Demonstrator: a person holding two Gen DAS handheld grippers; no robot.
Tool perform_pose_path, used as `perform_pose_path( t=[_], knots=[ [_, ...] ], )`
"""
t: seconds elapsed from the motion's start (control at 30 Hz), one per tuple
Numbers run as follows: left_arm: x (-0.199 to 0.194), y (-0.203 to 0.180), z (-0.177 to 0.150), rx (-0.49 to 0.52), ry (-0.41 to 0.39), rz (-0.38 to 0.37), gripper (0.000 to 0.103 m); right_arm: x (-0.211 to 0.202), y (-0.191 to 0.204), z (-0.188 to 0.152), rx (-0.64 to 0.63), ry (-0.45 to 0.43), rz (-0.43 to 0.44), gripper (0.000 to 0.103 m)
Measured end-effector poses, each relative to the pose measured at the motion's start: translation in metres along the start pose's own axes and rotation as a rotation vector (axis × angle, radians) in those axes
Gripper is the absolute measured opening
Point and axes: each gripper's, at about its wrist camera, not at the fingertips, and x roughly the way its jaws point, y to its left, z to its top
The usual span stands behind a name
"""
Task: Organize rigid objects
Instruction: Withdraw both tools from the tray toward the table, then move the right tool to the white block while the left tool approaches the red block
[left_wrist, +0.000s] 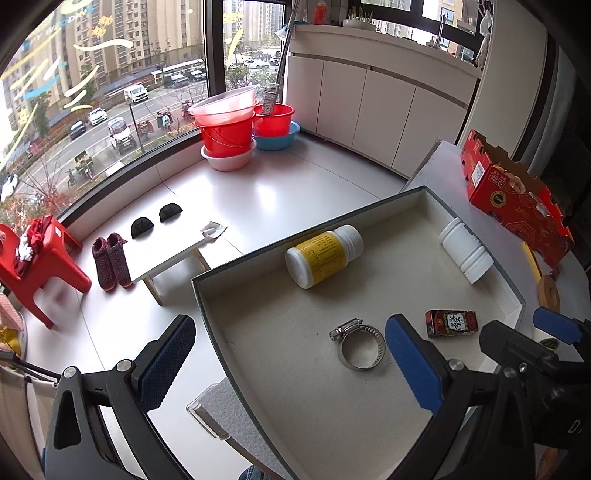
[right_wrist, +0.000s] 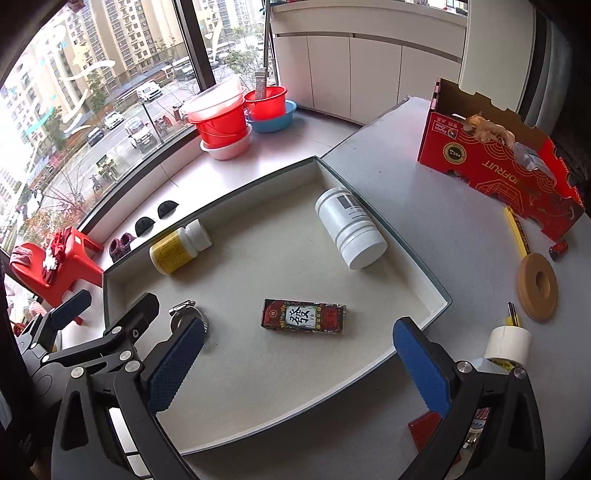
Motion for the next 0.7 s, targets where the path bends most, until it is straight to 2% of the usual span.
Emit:
perform_pose_path(
  t=[0.1, 0.2, 0.43, 0.7],
  knots=[
    [-0.012, 0.005, -0.008, -0.008, -0.024, -0.018, 0.103, -0.007, 0.001, -0.008, 0.023, -0.010, 0.044, 0.103],
    [-0.019, 0.008, -0.016, -0.014, -0.012, -0.040, 0.103, -0.010, 0.001, -0.017, 0.042, 0.013, 0.082, 0.103],
    [-0.039, -0.006, -0.048, 0.048, 0.022, -0.070, 0.103, -0.032, -0.003, -0.057, 0.039, 0.039, 0.053, 0.103],
    [-0.050, -0.065, -0.087, 0.201, 0.062, -0.134, 0.103, -0.064, -0.043, -0.129, 0.090, 0.040, -0.025, 0.103]
  ],
)
